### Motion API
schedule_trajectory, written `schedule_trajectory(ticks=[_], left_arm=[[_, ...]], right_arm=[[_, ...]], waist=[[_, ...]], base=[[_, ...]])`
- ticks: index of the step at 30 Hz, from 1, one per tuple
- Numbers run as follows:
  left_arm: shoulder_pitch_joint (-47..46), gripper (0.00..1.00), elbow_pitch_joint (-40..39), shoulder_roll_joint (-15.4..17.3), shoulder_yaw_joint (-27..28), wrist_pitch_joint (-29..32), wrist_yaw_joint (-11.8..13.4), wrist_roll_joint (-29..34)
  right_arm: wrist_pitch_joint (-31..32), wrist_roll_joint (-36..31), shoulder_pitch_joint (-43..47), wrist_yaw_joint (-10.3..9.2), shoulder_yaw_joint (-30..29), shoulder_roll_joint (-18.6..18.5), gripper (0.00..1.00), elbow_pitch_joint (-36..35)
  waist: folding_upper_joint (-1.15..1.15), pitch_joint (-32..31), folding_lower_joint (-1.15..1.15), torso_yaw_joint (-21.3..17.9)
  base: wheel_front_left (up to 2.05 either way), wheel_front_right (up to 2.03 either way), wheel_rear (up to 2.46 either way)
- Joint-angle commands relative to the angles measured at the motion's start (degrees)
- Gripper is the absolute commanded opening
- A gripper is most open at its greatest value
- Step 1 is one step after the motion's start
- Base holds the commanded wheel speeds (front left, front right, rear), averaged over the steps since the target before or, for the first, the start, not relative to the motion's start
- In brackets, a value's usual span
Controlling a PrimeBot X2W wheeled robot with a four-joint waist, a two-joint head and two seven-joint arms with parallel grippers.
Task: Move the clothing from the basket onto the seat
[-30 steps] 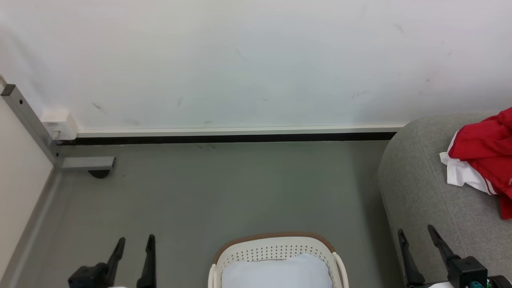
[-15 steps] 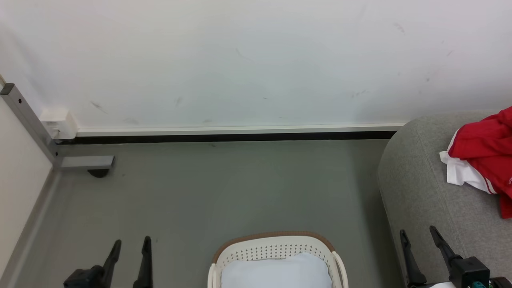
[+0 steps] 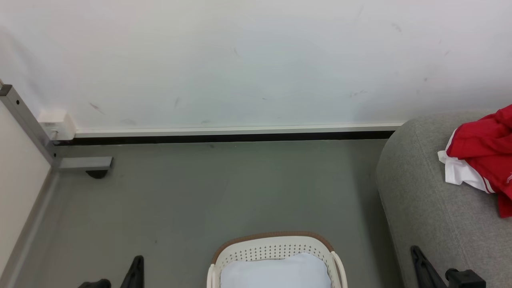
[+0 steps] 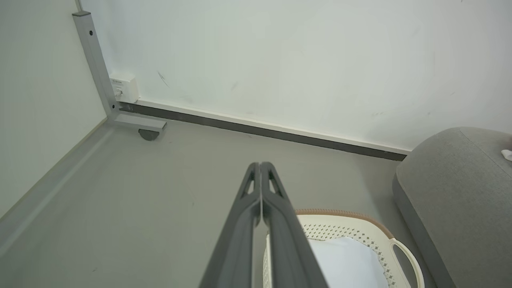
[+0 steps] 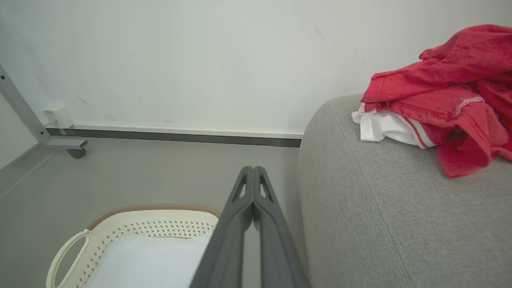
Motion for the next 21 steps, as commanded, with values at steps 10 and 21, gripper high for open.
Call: schedule_trajectory(ticks=[10, 21], left_arm=[[-1.4, 0.00, -1.6, 0.0, 1.1, 3.2, -0.3, -11.8], [-2.0, 0.00, -2.9, -0.1, 1.6, 5.8, -0.6, -22.4]], right_arm=[[3.1, 12.7, -0.9, -0.01, -1.3, -0.4, 0.00, -2.3], [5.7, 24.2, -1.0, -0.02, -2.0, -0.5, 0.00, -4.3]], waist=[[0.00, 0.0, 0.00, 0.3], [0.00, 0.1, 0.00, 0.6]], base=[[0.00, 0.00, 0.00], [0.00, 0.00, 0.00]])
